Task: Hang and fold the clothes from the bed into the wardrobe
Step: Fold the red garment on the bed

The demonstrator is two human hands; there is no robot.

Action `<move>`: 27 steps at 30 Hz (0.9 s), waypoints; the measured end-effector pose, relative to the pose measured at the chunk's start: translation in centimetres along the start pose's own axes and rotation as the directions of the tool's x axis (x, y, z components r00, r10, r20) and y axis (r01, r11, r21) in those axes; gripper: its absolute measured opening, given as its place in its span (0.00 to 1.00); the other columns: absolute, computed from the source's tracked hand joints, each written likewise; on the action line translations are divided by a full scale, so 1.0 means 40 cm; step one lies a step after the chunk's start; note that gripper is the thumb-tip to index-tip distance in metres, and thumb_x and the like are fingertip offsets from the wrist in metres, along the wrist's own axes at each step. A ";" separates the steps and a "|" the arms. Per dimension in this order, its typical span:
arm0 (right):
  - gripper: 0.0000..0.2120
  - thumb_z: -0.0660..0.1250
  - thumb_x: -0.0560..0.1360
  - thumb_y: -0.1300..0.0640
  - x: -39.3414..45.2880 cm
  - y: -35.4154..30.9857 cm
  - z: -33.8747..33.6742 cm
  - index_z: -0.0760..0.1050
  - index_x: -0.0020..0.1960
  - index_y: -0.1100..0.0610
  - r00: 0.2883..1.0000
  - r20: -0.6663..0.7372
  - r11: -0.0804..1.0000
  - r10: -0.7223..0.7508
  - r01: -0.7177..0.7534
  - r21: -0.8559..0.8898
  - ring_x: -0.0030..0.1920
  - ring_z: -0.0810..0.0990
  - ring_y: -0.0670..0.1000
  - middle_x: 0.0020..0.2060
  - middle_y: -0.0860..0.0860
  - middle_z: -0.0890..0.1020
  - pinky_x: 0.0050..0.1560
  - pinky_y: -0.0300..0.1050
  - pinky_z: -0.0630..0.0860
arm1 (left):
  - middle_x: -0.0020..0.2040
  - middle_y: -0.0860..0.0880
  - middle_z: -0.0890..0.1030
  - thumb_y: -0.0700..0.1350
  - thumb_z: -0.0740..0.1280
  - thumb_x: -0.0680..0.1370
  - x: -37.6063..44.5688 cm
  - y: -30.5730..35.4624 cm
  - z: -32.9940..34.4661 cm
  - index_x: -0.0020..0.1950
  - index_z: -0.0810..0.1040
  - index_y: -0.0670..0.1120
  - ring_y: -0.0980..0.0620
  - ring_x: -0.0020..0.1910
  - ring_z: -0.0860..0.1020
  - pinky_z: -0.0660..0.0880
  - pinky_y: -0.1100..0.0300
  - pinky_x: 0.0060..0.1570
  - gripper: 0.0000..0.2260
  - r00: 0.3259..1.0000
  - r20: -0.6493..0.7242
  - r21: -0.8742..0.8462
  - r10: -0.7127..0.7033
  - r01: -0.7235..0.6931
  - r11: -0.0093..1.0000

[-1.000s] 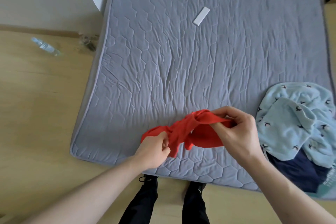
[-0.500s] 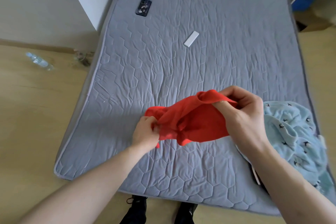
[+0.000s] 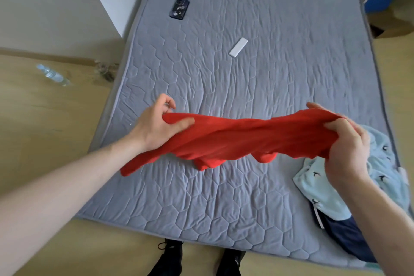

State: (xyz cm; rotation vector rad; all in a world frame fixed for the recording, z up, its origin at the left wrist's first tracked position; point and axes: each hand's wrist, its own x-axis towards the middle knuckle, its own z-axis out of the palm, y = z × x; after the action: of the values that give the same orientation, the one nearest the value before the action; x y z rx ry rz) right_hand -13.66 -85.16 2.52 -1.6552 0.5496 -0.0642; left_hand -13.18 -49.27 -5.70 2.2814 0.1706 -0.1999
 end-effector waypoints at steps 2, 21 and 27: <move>0.12 0.62 0.73 0.60 0.006 0.005 0.013 0.85 0.43 0.60 0.995 0.008 0.989 0.103 -0.103 0.106 0.32 0.80 0.61 0.35 0.61 0.85 0.33 0.57 0.77 | 0.50 0.54 0.79 0.76 0.75 0.57 -0.022 -0.012 -0.019 0.64 0.64 0.57 0.51 0.45 0.79 0.76 0.50 0.47 0.45 0.988 0.155 0.299 0.006 -0.052 0.953; 0.17 0.74 0.73 0.49 -0.139 -0.335 -0.087 0.73 0.37 0.60 0.865 -0.143 0.845 -0.481 0.414 -0.337 0.29 0.65 0.43 0.25 0.47 0.69 0.31 0.40 0.64 | 0.39 0.51 0.75 0.56 0.63 0.76 -0.269 0.258 -0.199 0.47 0.76 0.44 0.54 0.39 0.74 0.69 0.51 0.45 0.15 0.734 0.677 -0.161 0.055 0.075 0.984; 0.15 0.75 0.71 0.48 -0.084 -0.404 -0.030 0.75 0.37 0.59 0.880 0.025 0.734 -0.474 0.411 -0.541 0.29 0.73 0.43 0.28 0.49 0.77 0.27 0.33 0.66 | 0.39 0.57 0.81 0.51 0.70 0.70 -0.247 0.265 -0.187 0.47 0.72 0.54 0.58 0.35 0.76 0.76 0.54 0.45 0.09 0.893 0.443 0.095 0.077 -0.132 0.987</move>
State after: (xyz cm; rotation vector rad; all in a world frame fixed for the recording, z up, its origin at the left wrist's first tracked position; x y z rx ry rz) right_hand -11.97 -84.05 18.96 -2.3245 0.2453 -0.3936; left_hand -20.19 -51.14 8.89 2.2935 -0.2060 -0.6774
